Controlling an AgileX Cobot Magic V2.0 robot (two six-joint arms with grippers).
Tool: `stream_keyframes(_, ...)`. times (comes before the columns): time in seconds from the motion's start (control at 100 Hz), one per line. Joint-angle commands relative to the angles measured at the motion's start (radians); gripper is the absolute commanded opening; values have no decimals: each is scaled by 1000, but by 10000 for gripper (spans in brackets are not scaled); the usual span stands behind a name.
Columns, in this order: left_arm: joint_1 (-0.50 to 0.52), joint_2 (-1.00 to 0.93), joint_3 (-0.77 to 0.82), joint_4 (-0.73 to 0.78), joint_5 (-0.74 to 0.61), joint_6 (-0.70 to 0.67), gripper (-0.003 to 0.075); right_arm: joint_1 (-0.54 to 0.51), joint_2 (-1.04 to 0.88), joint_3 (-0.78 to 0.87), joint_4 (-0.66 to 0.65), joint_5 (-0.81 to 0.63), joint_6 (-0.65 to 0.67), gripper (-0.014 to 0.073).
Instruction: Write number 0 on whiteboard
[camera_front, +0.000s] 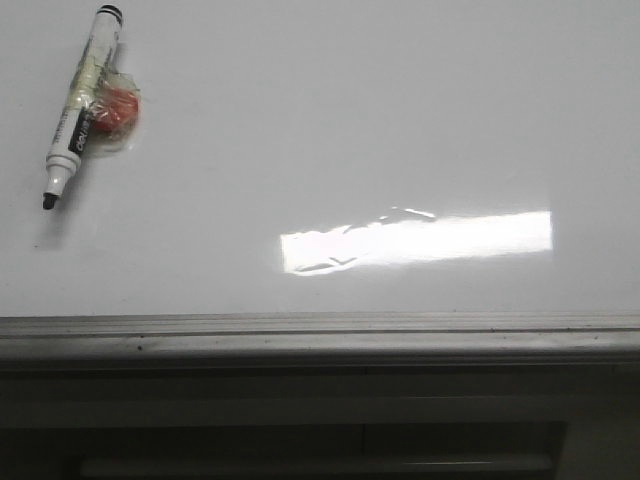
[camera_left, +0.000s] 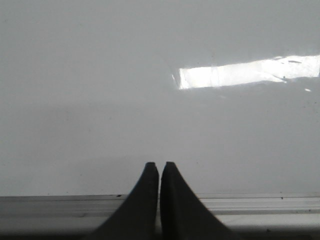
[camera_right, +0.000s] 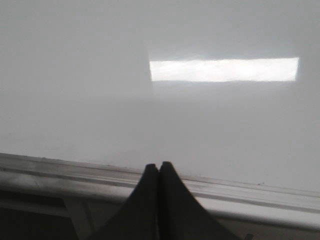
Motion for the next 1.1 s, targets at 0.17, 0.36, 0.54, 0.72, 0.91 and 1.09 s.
stream_keyframes(0.17,0,-31,31,-14,-44,-8,-20,-5,-19,12,-5,-26,-7,-69)
stream_keyframes(0.36,0,-31,31,-14,-44,-8,-20,-5,-19,12,-5,-26,-7,-69)
stream_keyframes(0.54,0,-31,31,-14,-44,-8,-20,-5,-19,12,-5,-26,-7,-69)
stream_keyframes(0.72,0,-31,31,-9,-46,-8,-20,-5,-19,12,-5,-26,-7,-69)
stream_keyframes(0.91,0,-31,31,-25,-67,-8,-20,-5,-19,12,-7,-79,-7,-69)
stream_keyframes(1.09,0,-31,31,-634,-169,-28,-20,-5,-19,12,86,-328,-5,-69)
